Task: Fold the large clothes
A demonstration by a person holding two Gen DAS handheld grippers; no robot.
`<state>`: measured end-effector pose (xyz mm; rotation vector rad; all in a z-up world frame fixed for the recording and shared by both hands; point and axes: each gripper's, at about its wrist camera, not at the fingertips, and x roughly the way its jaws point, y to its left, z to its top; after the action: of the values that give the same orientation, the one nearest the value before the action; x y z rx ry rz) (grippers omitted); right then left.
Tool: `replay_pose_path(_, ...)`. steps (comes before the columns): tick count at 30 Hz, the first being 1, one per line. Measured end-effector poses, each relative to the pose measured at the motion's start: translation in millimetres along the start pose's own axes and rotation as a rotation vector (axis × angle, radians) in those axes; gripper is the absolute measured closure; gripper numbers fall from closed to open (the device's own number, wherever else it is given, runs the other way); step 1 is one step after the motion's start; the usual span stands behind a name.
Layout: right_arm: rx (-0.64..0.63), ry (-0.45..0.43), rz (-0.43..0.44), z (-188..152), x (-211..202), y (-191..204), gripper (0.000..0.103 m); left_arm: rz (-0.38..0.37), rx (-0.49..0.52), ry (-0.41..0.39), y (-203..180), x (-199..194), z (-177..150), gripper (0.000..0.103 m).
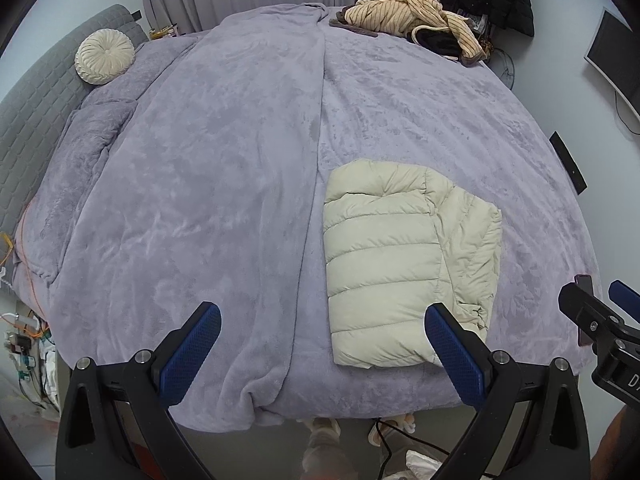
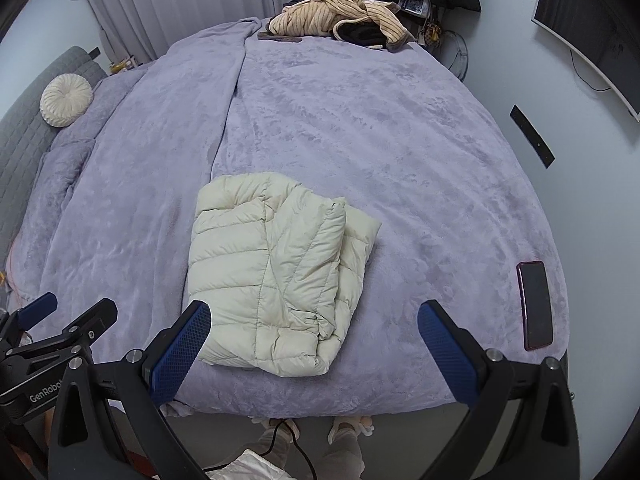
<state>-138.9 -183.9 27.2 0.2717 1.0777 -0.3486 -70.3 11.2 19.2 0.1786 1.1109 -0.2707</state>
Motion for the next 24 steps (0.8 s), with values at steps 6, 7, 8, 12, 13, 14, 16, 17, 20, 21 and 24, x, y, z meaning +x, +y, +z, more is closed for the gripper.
replay_pose_path(6,0.017,0.009,0.008,0.1,4.0,-3.1,0.000,0.012,0.008,-0.008,-0.7,-2.8,2.4,0.001)
replay_pose_path(7,0.019,0.009,0.010,-0.1,4.2,-2.9,0.000,0.014,0.010,-0.010,-0.5,-3.3,2.7,0.001)
replay_pose_path(8,0.021,0.008,0.011,-0.7,4.1,-2.3,0.000,0.016,0.012,-0.012,-0.6,-4.0,3.0,0.001)
replay_pose_path(12,0.021,0.006,0.014,-0.4,3.5,-0.8,0.000,0.019,0.013,-0.011,1.9,-4.4,4.1,0.001)
replay_pose_path(13,0.022,0.004,0.013,-1.1,3.2,0.2,0.000,0.020,0.013,-0.011,2.6,-4.4,4.7,0.001)
replay_pose_path(14,0.021,0.005,0.011,-0.6,3.5,0.0,0.000,0.020,0.014,-0.011,3.8,-4.1,5.2,0.001)
replay_pose_path(16,0.023,0.007,0.013,-0.9,3.8,0.4,0.000,0.020,0.013,-0.012,4.4,-4.3,5.2,0.001)
replay_pose_path(17,0.023,0.007,0.013,-0.4,3.7,-0.1,0.000,0.019,0.014,-0.011,4.3,-4.1,5.2,0.001)
replay_pose_path(20,0.024,0.007,0.013,0.0,3.0,0.3,0.000,0.018,0.013,-0.011,5.1,-4.1,5.4,0.001)
replay_pose_path(21,0.024,0.006,0.012,-0.2,2.4,1.1,0.000,0.019,0.013,-0.010,5.1,-3.8,5.4,0.001)
replay_pose_path(24,0.021,0.008,0.013,0.9,3.5,-0.4,0.000,0.018,0.014,-0.010,5.8,-4.0,5.5,0.001)
